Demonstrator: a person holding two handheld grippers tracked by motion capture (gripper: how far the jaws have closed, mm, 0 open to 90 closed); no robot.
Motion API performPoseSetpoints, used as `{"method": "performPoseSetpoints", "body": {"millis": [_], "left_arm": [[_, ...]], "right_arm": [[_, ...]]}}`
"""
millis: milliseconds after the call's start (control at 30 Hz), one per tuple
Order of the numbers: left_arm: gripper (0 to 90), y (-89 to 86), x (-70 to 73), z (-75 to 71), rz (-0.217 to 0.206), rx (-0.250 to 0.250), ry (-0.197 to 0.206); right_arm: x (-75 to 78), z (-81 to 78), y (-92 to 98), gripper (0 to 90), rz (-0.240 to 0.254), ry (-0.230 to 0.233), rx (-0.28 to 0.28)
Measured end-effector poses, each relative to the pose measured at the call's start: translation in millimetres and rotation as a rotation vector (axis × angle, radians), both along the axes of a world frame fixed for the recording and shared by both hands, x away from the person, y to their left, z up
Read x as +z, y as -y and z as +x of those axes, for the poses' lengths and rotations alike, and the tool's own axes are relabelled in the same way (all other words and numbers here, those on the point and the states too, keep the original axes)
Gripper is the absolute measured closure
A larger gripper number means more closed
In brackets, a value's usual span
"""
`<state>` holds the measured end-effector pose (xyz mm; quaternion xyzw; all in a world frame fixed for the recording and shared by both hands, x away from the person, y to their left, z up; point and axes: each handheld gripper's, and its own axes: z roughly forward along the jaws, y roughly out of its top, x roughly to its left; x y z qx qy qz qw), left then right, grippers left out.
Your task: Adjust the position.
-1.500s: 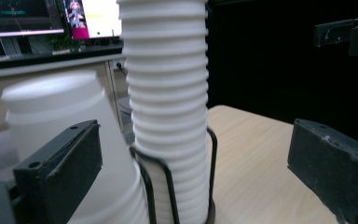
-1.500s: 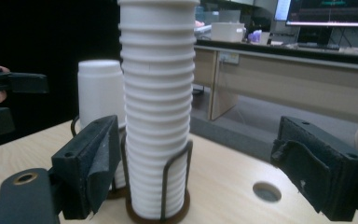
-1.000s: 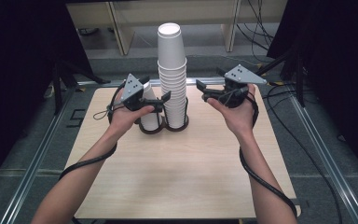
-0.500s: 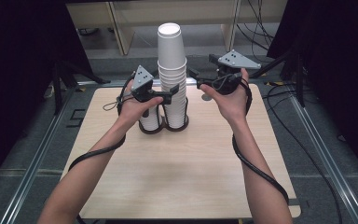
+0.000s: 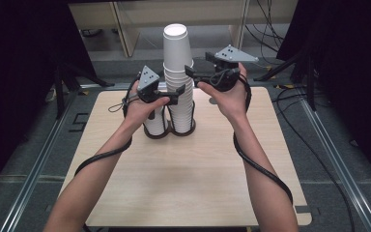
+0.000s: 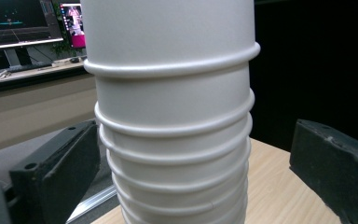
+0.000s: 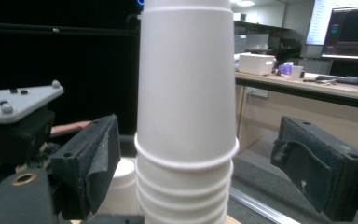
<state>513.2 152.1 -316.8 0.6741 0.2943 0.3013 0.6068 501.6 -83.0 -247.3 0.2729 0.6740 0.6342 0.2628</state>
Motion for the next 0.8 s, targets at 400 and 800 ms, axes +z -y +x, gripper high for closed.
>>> {"method": "performPoseSetpoints", "body": {"millis": [400,800], "left_arm": [[2.9,-0.9,7.2,10.3,-0.017,0.004,0.001],[3.7,3.6,13.1,15.2,-0.016,0.016,0.003]], "right_arm": [[12.6,23.2,-20.7,14.8,-0.008,-0.04,-0.001],[26.8,38.7,-39.6,14.8,-0.034,-0.036,0.02]]}}
